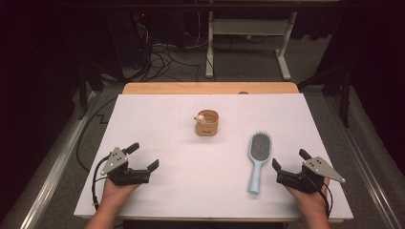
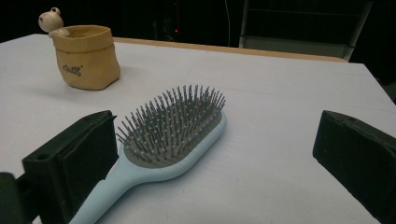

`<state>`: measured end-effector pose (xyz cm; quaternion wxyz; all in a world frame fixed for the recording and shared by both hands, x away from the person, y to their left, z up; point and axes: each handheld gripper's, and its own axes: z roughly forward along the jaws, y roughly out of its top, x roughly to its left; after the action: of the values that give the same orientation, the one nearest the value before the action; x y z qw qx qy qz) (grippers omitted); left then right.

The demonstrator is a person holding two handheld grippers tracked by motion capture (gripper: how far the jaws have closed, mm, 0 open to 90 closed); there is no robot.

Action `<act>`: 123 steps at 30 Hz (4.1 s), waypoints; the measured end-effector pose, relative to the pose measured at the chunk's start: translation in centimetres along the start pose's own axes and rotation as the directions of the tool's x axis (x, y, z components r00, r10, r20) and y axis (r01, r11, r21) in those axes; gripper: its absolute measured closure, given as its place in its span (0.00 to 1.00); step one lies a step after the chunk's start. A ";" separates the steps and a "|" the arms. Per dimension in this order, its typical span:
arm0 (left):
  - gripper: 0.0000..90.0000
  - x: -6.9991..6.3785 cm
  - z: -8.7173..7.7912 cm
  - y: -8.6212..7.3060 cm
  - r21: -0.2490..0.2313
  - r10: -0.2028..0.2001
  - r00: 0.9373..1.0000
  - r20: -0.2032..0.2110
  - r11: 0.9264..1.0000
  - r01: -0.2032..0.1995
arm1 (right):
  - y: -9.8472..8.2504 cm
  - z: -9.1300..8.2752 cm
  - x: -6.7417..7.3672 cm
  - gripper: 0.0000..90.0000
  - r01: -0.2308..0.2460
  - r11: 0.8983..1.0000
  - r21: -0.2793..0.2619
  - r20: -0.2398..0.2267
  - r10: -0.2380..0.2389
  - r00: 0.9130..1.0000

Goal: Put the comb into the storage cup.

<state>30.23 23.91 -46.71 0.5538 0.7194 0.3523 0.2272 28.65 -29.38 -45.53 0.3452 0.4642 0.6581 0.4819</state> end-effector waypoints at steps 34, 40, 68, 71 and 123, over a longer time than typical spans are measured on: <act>0.00 0.0 -0.3 0.3 -0.018 0.004 1.000 -0.017 1.000 -0.004 | 0.2 -0.1 0.0 0.24 0.009 1.000 0.001 -0.009 -0.009 1.000; 0.00 0.1 -0.2 0.3 -0.017 -0.010 1.000 -0.003 1.000 0.010 | 0.2 -0.2 0.1 0.36 0.013 1.000 0.005 -0.022 -0.013 1.000; 0.00 -0.3 0.0 0.1 -0.002 0.029 1.000 -0.010 1.000 -0.029 | 0.4 0.1 -0.2 1.00 -0.002 0.998 0.068 -0.083 0.008 0.997; 0.00 -0.4 0.1 0.1 0.002 0.031 1.000 -0.006 1.000 -0.031 | 0.5 0.0 -0.2 1.00 0.002 0.998 0.069 -0.085 0.004 0.996; 0.00 -0.4 0.1 0.1 0.016 0.017 1.000 0.020 1.000 -0.017 | 0.9 1.5 4.2 1.00 0.059 0.987 0.151 -0.291 -0.013 0.957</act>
<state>30.06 23.52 -46.66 0.5496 0.7289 0.3426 0.2220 28.86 -24.83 -45.18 0.2163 0.4027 0.7458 0.4846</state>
